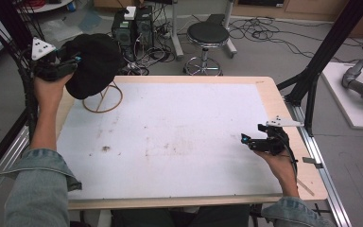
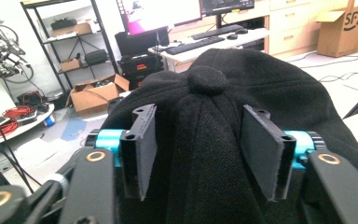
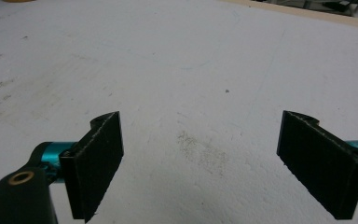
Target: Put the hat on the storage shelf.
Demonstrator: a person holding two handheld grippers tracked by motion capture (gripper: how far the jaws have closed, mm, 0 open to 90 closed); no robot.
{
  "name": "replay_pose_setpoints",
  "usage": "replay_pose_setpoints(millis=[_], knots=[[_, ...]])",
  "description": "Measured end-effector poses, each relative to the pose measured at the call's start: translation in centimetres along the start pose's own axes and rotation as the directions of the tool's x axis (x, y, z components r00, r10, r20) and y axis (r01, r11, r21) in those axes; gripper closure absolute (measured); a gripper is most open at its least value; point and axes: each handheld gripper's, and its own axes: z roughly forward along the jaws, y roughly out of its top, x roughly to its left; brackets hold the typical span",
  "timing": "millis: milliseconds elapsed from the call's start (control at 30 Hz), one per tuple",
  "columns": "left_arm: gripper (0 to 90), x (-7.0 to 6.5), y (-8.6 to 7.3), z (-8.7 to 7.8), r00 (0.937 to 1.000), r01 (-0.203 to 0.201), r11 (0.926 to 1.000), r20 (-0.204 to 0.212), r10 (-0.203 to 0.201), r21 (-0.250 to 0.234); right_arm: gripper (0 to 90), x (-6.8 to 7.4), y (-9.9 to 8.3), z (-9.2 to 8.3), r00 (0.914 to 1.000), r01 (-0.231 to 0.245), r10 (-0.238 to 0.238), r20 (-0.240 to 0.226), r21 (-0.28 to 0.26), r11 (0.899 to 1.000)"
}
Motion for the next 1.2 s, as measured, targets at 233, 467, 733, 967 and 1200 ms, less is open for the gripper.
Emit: replay_pose_setpoints(millis=[233, 467, 733, 967, 1200], knots=[[41.7, 0.2, 0.1, -0.4, 0.9998, 0.014, 0.9999, -0.01, -0.014, 0.002, 14.2, 0.0, 0.1, 0.0, 1.0, 0.002, -0.002, -0.002, -0.004, 1.0], [40.4, 0.3, 0.3, -1.5, 0.9999, 0.014, 0.9998, 0.008, -0.013, -0.016, 14.2, 0.1, 0.3, 0.2, 0.9999, 0.012, -0.013, -0.006, -0.007, 1.0], [37.5, 0.0, 0.0, -3.2, 0.9988, 0.017, 0.9994, 0.047, -0.015, -0.029, 14.2, 0.3, 0.6, 0.5, 0.9997, 0.017, -0.017, -0.017, -0.009, 1.0], [33.8, -0.7, -0.3, -4.5, 0.9962, 0.024, 0.999, 0.084, -0.021, -0.038, 14.2, 0.2, 0.8, 0.6, 0.9997, 0.011, -0.011, -0.02, -0.017, 1.0], [30.7, -2.0, -0.5, -5.7, 0.9904, 0.011, 0.9993, 0.138, -0.006, -0.035, 14.2, 0.5, 1.2, 0.9, 0.9994, 0.02, -0.02, -0.028, -0.021, 1.0]])
